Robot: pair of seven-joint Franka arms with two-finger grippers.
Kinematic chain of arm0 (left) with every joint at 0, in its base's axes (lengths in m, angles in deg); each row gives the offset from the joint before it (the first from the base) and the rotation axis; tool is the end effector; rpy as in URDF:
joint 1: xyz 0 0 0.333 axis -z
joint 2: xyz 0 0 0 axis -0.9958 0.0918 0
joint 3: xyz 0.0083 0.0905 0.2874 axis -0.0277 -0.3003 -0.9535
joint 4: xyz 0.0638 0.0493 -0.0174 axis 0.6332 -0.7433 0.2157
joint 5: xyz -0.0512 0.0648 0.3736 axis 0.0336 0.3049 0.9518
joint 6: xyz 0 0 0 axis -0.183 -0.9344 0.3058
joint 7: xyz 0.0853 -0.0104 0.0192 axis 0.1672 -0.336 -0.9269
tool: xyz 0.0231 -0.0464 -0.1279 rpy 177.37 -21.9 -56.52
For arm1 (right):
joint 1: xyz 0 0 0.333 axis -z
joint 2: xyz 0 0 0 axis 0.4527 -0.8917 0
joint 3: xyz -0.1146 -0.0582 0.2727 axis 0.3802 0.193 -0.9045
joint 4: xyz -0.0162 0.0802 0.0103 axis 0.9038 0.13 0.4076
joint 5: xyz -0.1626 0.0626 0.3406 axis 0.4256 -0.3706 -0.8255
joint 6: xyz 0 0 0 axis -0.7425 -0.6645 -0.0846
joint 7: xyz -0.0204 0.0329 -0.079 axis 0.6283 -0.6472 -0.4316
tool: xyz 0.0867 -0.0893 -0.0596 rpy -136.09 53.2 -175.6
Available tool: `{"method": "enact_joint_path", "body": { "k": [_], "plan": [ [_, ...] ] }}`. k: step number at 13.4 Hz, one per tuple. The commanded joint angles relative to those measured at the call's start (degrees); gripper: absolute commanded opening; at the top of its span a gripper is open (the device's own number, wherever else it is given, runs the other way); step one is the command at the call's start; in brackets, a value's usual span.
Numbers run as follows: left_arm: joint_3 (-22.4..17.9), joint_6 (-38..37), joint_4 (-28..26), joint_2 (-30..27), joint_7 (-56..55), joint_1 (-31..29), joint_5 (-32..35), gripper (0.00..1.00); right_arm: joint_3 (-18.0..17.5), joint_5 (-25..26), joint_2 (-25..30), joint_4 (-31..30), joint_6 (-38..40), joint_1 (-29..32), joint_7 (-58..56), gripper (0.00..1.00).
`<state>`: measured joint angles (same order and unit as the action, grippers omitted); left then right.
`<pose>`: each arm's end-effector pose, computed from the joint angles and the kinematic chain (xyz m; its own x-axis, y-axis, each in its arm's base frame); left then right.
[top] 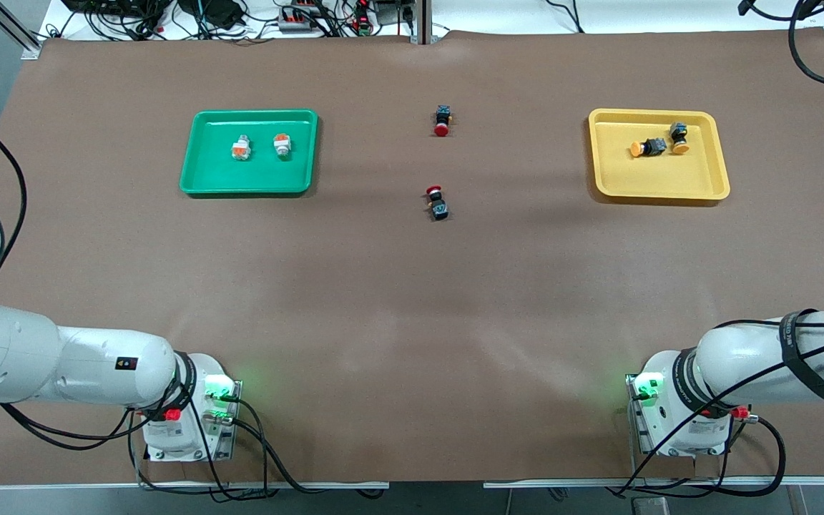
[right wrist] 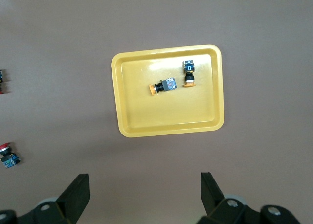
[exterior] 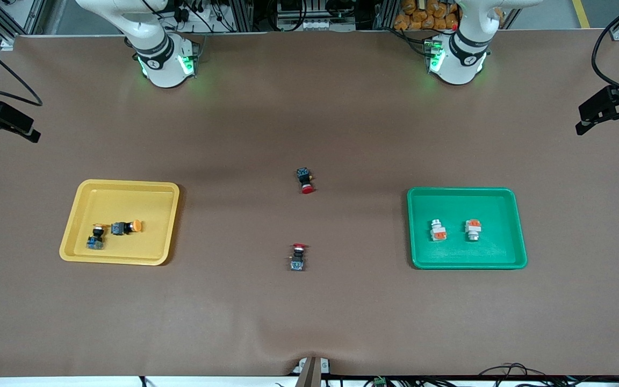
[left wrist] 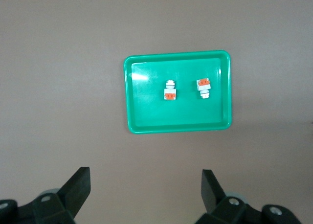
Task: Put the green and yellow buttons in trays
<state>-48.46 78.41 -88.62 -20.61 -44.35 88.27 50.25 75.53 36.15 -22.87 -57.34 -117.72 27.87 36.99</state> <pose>0.5311 -0.0052 0.6155 0.9944 -0.0770 0.0722 -0.0765 -0.9970 -0.0089 0.5262 -0.0294 0.5931 0.9910 -0.1331 -0.0143 -0.1334 -0.9907 -0.0268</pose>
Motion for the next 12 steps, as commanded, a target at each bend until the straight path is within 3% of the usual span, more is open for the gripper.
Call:
{"method": "enact_joint_path", "body": {
  "k": [1, 12],
  "plan": [
    [-0.2, -0.25, -1.02, -1.07, -0.78, 0.33, -0.3, 1.0, -0.03, 0.78, -0.78, 1.31, 0.43, -0.42, 0.91, 1.0],
    [0.42, -0.25, -0.06, 0.6, -0.78, -0.11, -1.09, 1.0, -0.03, 0.87, -0.78, 1.83, 0.35, 0.02, 0.38, 1.0]
  ]
}}
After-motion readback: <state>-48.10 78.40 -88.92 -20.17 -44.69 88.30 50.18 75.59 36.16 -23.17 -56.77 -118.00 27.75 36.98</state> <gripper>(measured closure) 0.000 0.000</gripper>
